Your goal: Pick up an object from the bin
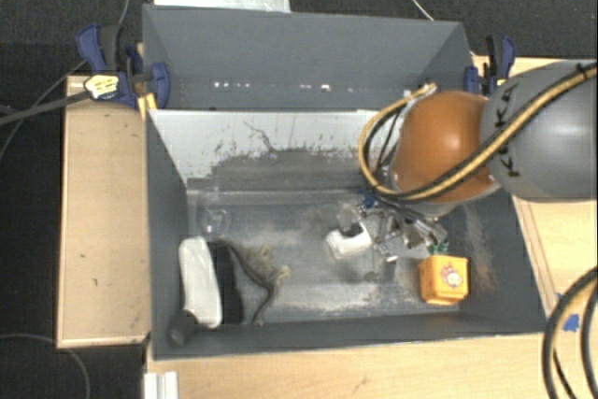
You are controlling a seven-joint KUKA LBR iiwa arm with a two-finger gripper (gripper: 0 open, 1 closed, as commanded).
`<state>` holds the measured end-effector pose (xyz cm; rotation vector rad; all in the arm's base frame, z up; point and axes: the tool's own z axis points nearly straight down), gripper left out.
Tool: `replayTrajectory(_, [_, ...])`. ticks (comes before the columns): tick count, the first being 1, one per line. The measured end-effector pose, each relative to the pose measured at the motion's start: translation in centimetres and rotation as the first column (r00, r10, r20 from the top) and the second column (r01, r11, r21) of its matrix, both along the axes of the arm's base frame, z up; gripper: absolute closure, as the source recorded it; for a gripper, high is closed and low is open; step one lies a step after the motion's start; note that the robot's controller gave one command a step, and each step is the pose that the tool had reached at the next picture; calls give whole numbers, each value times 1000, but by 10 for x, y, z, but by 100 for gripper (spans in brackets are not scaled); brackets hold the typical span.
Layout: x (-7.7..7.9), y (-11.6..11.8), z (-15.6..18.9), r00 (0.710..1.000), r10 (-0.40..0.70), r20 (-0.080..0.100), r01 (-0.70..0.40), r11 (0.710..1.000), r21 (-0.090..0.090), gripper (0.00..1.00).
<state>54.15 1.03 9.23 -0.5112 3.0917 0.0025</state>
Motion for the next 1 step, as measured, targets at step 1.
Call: replayTrajectory(1, [43, 2, -18, 996, 91, 5, -91, 996, -1, 0])
